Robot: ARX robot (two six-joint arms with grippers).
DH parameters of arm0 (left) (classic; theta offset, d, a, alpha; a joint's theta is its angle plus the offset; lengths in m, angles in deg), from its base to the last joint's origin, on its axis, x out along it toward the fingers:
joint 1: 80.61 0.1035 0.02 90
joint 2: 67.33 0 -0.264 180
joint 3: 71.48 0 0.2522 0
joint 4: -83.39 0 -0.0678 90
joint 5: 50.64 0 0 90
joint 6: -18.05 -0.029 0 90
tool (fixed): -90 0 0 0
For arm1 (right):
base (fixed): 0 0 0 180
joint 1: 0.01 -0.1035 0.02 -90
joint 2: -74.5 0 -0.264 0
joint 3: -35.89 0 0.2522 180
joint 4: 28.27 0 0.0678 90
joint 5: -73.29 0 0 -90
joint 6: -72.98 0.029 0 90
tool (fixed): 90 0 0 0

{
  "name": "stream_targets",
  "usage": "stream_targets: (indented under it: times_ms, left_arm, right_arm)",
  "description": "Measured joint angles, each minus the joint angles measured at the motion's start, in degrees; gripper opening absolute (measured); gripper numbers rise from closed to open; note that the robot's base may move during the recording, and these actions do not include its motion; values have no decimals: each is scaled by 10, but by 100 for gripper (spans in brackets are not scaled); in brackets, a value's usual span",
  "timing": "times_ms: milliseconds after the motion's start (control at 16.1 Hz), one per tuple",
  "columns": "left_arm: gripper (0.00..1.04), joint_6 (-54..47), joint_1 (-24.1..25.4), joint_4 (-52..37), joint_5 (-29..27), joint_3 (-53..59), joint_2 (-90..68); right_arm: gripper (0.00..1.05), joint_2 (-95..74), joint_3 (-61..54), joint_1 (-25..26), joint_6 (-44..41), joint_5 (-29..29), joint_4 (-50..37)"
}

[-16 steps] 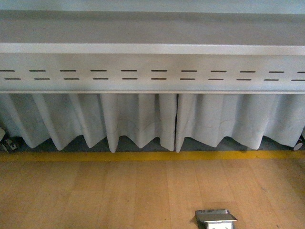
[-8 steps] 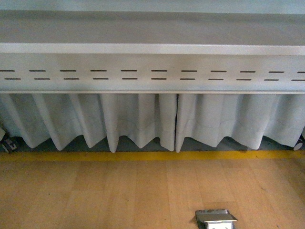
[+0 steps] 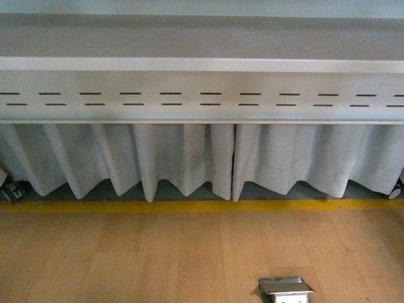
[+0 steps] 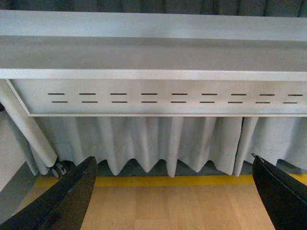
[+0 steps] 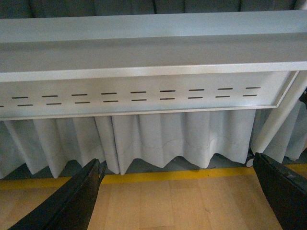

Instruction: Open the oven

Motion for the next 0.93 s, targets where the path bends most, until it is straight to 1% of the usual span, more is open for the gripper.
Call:
stream_targets:
  times_ms: [929]
  left_arm:
    - [98, 0, 0, 0, 0, 0, 0]
  right_arm:
    - [98, 0, 0, 0, 0, 0, 0]
